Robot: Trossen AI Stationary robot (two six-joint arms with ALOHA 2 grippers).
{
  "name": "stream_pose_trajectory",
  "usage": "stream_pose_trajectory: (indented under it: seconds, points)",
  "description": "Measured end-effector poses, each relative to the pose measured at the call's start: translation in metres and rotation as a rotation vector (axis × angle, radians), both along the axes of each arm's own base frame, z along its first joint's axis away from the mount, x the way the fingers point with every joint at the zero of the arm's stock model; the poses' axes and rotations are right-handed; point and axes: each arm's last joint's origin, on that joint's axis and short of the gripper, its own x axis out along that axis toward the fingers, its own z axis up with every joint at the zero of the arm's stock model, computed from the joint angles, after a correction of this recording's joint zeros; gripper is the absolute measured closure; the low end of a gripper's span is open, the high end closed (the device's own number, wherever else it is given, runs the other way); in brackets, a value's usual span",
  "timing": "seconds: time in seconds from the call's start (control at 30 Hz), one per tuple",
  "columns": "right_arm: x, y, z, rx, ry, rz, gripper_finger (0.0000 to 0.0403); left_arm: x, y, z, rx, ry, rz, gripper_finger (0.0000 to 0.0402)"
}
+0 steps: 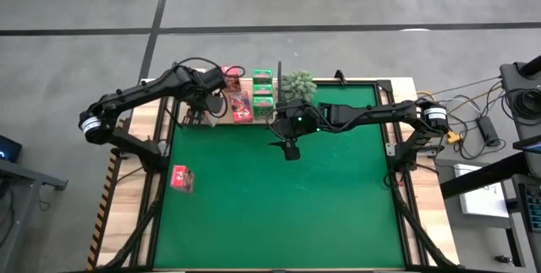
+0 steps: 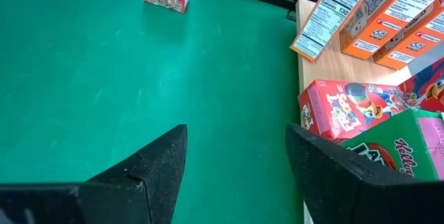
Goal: Stack cereal on shelf
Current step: Put the orange cereal box on the shelf aligned with the other orange cereal box
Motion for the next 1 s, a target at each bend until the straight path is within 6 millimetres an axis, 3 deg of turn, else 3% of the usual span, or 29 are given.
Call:
stream_pose_trajectory:
  seconds: [0.33,0.73,1.0]
  points:
    - [0.0,0.0,0.0,0.001,0.004,0.0,0.017,-0.012,-0.003,-0.001,-0.061,0.058,0.176,0.0249]
    - [0.0,0.0,-0.001,0.007,0.007,-0.004,0.017,-0.028,0.02,0.0,-0.002,0.051,0.335,0.0249]
    - [0.0,0.0,-0.001,0.007,0.007,-0.004,0.017,-0.026,0.025,0.0,-0.021,-0.023,0.367,0.0249]
